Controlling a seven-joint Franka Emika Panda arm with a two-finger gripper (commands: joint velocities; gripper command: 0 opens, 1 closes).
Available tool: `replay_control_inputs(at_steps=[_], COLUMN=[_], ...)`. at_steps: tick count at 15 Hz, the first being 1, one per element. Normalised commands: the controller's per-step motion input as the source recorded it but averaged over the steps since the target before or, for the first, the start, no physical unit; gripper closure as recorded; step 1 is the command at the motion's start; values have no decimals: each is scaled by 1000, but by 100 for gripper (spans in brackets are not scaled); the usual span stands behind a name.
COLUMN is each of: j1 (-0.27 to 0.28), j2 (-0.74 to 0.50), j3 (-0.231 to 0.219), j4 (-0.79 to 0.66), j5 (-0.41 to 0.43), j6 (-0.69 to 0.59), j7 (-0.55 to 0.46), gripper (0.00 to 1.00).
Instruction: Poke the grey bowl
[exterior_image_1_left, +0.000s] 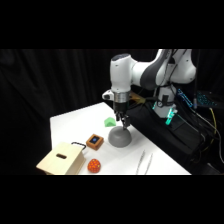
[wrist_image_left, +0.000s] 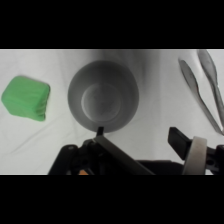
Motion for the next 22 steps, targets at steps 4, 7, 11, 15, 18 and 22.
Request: replay_control_inputs(at_steps=[4, 7, 11, 15, 18, 22], j1=[11, 0, -10, -16, -29, -42], j2=[-267, -242, -211, -170, -90, 9], j3=[38, 45, 49, 52, 42, 26], j4=[-288, -256, -216, -167, -99, -52], j5=[-65, -64, -80, -117, -169, -202], j6=[164, 162, 150, 144, 174, 223], j7=[249, 229, 219, 216, 171, 134], gripper=[0, 0, 29, 79, 100, 100])
